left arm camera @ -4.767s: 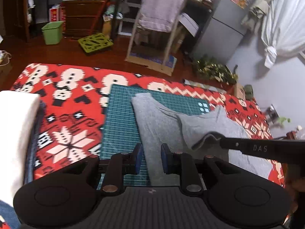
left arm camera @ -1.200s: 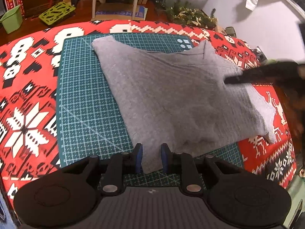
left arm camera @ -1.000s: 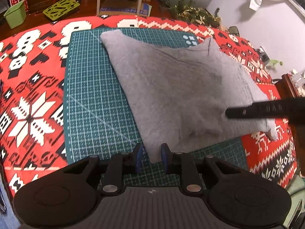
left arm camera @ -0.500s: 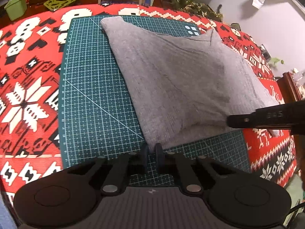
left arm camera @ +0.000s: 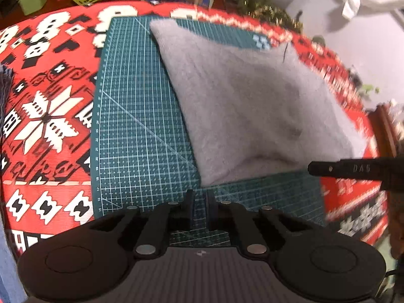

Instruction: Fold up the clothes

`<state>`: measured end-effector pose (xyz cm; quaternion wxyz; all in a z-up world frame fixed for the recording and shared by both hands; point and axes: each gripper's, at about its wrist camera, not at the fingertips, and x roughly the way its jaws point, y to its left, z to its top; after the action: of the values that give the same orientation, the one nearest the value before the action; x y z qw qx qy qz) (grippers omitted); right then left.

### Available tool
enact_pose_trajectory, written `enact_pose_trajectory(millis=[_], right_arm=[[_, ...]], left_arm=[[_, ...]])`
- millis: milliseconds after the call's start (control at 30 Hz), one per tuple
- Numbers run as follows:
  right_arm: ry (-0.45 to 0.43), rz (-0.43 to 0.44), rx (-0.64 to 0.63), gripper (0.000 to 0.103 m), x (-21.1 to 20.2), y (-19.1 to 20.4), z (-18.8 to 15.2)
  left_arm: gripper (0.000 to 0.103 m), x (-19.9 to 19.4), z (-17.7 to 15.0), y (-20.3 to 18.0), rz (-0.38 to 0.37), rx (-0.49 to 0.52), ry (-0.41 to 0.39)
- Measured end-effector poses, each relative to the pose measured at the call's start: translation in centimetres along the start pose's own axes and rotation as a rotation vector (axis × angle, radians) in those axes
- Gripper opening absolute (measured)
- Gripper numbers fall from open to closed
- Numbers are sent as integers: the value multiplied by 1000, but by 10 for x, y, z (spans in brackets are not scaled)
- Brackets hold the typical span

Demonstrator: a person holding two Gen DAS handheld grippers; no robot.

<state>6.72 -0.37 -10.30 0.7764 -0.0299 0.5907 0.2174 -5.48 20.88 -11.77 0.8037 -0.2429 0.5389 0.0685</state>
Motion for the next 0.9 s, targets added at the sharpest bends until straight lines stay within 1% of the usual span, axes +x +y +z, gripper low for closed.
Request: enact_pose_trajectory(millis=[33,133,200,267,300,333,433,533,567,600,633,667,767,900], right_arm=[[-21,5,-4,8,-4,0,3],[-77,17,-13,9,-4,2,23],[-104,15,-12,9,0,3,40],[-132,6,-10,10,7,4,58],[-145,1,-8,11,10,3,67],[-153,-7,-7,14,14,4,75],[-132,-30,-21,24,31,4,95],[-104,-37,-41,24,47,7,105],[-92,-44,-53,23,52,8,107],[-80,-52,-66,21,56,9,108],[-79,-64,-74,7,59,10,108],[-89,-81,-78,1,59,11,108],[-113,-124,-84,0,59,11,109],[-111,-106,-40,0,58,2,112]], left_arm=[[6,-4,3,1,-15,-20,-15],[6,-7,20,-2,-35,-33,-63],[6,-5,33,-7,-38,-15,-89],[6,0,42,-9,-38,-7,-98],[6,2,46,-10,-38,-3,-102],[6,5,50,-11,-39,0,-105],[6,12,63,-13,-39,10,-116],[6,20,73,-15,-43,24,-114],[6,23,74,-14,-43,26,-106],[6,26,74,-13,-43,28,-96],[6,28,74,-12,-44,30,-87],[6,31,74,-11,-44,32,-78],[6,40,75,-7,-45,37,-51],[6,44,75,-2,-50,30,-29]])
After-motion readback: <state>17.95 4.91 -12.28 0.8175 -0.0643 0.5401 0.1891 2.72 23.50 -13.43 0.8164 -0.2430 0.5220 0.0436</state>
